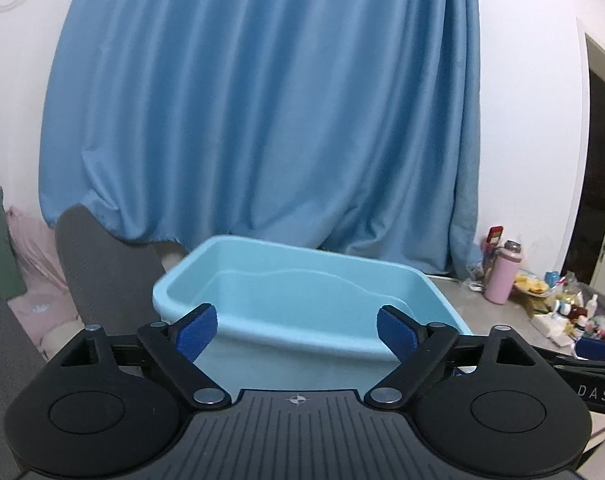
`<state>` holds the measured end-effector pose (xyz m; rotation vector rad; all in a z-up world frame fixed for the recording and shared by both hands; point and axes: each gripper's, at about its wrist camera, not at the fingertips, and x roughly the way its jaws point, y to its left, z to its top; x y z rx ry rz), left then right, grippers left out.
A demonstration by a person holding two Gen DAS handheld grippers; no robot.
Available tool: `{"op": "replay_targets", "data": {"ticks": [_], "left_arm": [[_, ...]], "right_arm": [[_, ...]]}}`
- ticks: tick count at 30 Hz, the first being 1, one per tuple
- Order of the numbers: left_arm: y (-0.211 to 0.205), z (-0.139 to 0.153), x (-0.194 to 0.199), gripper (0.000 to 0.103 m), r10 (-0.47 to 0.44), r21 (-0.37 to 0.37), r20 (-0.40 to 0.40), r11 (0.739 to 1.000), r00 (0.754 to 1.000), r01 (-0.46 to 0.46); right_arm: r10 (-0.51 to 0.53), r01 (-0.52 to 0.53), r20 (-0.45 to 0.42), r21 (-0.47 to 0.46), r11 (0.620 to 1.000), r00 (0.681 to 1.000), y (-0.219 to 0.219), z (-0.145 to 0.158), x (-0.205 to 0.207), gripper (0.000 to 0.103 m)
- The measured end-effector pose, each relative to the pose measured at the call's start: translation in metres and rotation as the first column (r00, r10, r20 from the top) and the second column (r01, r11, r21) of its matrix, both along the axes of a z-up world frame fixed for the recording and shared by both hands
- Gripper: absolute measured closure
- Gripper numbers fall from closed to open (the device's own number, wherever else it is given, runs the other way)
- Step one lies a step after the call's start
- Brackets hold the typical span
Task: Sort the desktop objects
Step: 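Withdraw both grippers from the bin and move the right gripper toward the small white jar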
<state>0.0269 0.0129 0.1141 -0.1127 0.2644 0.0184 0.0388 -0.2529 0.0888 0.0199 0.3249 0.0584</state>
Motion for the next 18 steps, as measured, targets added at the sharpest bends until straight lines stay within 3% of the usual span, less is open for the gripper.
{"op": "replay_targets", "data": {"ticks": [12, 18], "left_arm": [[-0.011, -0.06, -0.054, 0.006, 0.008, 0.052, -0.05, 0.999, 0.999, -0.005], [-0.003, -0.079, -0.049, 0.006, 0.001, 0.034, -0.064, 0.999, 0.998, 0.001]], "right_arm": [[-0.078, 0.078, -0.014, -0.029, 0.997, 0.997, -0.028, -0.057, -0.023, 0.009], [-0.09, 0.09, -0.018, -0.01, 0.996, 0.996, -0.035, -0.079, -0.026, 0.009]]}}
